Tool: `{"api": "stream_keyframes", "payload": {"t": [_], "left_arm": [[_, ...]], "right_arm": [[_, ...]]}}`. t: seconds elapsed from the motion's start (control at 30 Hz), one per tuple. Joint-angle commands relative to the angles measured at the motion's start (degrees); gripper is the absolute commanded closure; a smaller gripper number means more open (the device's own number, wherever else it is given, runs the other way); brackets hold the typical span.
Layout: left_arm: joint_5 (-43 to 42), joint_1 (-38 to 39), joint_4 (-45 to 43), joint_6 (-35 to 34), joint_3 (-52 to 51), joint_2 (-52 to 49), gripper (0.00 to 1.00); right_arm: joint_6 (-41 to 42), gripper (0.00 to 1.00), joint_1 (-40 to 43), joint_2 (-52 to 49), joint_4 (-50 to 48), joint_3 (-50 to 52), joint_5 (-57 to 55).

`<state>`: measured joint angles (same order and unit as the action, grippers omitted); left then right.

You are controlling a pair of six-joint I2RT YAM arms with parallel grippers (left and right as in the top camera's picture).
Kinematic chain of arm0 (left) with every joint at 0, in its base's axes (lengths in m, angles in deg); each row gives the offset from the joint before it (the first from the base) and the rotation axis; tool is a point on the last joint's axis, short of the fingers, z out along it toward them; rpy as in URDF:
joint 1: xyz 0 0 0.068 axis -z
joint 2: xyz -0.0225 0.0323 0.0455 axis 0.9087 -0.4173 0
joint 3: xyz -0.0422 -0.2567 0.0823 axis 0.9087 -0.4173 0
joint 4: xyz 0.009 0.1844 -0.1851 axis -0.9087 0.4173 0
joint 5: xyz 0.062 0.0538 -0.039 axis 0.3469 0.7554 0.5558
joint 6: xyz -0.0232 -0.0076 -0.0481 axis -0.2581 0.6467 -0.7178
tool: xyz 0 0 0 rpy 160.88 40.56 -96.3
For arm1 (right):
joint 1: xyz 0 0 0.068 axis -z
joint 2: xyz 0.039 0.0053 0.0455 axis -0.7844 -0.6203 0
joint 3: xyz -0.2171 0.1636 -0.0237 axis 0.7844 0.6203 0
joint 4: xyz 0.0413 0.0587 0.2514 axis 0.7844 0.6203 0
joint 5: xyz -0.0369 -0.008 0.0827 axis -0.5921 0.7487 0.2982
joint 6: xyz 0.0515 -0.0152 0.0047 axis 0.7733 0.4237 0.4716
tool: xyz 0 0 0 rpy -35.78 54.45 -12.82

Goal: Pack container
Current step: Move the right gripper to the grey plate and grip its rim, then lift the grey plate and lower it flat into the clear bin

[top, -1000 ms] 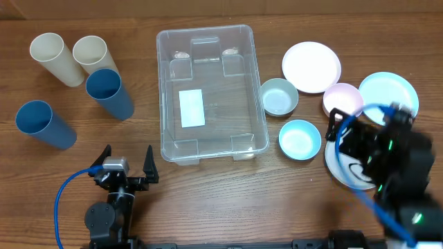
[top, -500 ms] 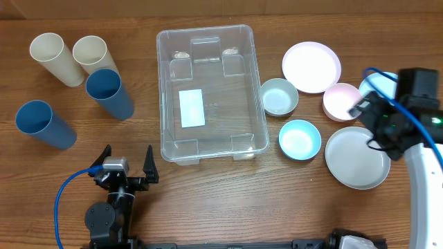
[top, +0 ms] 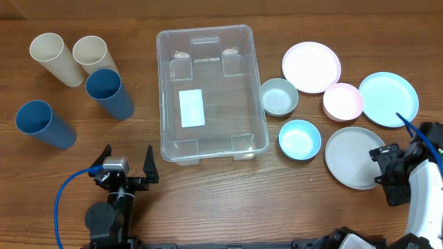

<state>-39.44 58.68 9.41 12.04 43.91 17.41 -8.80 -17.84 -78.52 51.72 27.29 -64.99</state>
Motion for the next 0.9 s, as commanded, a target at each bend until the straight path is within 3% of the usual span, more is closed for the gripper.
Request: {"api": "stream_keyframes", "payload": {"t": [0.0,0.27,0.5,0.77,0.87], "left_arm": [[0.3,-0.5,0.0,0.7,-0.3,0.5,0.00],[0.3,-0.5,0.0,0.7,-0.3,0.5,0.00],[0.3,-0.5,0.0,0.7,-0.3,0.5,0.00],[0.3,-0.5,0.0,0.7,-0.3,0.5,0.00],[0.3,-0.5,0.0,0.7,-0.3,0.5,0.00]], "right_arm": [[0.5,0.05,0.3,0.0,-3.7,3.6,0.9],[2.0,0.14,0.3,-6.4,-12.8,9.9,2.0],[2.0,0.46,0.3,-13.6,-16.9,9.9,2.2],[2.0,0.95,0.3,-14.2,-17.3,9.9,2.9],[1.9,0.96,0.3,-14.2,-16.3,9.9,4.2]]}}
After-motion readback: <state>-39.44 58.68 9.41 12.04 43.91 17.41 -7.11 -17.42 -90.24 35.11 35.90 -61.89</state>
